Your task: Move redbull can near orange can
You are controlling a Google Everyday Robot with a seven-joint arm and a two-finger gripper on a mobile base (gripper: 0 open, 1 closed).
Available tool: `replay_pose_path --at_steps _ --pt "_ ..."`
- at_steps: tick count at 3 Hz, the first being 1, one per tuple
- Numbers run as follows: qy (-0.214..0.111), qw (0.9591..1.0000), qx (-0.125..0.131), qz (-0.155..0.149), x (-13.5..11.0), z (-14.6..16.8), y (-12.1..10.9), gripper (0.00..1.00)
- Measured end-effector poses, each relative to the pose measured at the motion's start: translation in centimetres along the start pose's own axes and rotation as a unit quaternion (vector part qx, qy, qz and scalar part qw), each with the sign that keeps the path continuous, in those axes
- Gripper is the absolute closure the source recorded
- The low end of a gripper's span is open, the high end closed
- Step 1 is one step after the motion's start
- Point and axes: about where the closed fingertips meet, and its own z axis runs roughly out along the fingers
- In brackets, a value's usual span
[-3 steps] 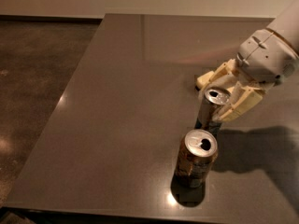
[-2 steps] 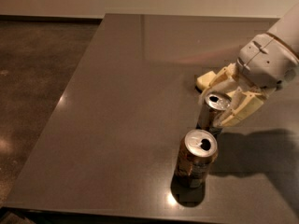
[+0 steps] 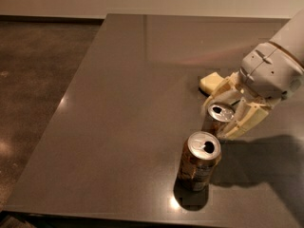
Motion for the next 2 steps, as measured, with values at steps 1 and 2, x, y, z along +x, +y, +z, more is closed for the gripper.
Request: replay_pose_path --at_steps 1,2 --pt "-0.001 1.0000 -0.007 0.002 0.4 0.7 0.4 0.36" --pt "0.000 0.9999 0.012 0.001 0.3 0.7 -0.6 0.12"
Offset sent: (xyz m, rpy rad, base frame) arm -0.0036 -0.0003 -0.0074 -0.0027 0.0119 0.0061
